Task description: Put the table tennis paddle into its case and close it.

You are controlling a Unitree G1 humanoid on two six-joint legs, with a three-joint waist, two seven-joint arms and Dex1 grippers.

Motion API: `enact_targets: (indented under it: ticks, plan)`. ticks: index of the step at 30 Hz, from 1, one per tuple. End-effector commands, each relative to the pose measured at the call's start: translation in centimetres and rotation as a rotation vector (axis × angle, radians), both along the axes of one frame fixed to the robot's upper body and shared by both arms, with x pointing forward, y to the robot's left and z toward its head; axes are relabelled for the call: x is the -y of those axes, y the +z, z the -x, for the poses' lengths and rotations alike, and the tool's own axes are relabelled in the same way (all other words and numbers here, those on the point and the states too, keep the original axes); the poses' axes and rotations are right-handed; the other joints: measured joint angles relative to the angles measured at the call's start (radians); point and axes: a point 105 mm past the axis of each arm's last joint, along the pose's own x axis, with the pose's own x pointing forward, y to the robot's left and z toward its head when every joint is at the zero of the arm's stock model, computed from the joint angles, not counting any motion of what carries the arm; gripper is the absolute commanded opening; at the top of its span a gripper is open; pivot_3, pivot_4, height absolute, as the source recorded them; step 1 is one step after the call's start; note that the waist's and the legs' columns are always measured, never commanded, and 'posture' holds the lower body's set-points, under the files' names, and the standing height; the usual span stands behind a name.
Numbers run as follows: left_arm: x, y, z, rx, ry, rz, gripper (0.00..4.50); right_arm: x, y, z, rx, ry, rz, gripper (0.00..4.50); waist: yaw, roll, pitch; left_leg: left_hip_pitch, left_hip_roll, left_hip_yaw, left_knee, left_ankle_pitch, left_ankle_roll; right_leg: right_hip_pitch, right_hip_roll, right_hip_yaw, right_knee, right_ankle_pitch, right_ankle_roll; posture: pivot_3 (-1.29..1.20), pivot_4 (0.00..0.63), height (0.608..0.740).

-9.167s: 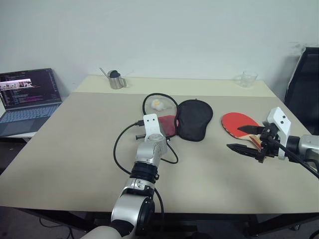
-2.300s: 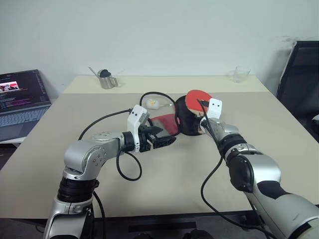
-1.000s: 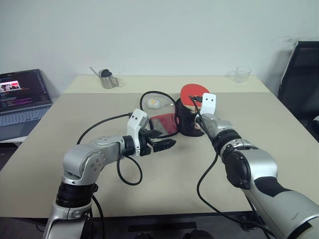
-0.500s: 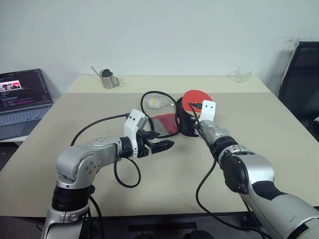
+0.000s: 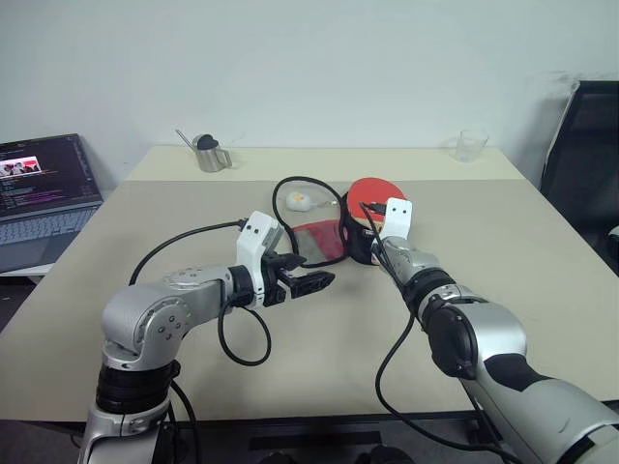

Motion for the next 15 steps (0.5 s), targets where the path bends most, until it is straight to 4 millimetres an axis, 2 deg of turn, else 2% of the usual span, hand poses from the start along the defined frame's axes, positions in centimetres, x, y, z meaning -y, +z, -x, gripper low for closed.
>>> enact_targets:
  ticks: [1,6,15]
  plan:
    - [0.12,1.05,0.60,0.046,-0.011,0.011,4.29,-0.12,0.88,-0.22,0.045,-0.007,0.004,1.09,0.000,0.000,0.000,0.000,0.000,0.000,0.000,0.000,0.000,0.000,0.000,0.000,0.000,0.000,0.000,0.00,0.150,0.740]
    - [0.26,0.97,0.75,0.041,-0.011,0.010,4.29,-0.29,0.02,0.01,0.022,0.007,-0.005,1.09,0.001,0.000,0.000,0.000,0.000,0.000,0.000,0.000,0.000,0.000,0.000,0.000,0.000,0.000,0.000,0.00,0.150,0.740]
    - [0.34,0.91,0.86,0.036,-0.008,0.013,4.29,-0.84,0.16,0.03,0.029,0.026,-0.023,4.17,0.000,0.000,0.000,0.001,0.000,0.000,0.001,0.000,0.000,0.001,0.000,0.000,0.000,-0.001,0.001,0.00,0.150,0.740]
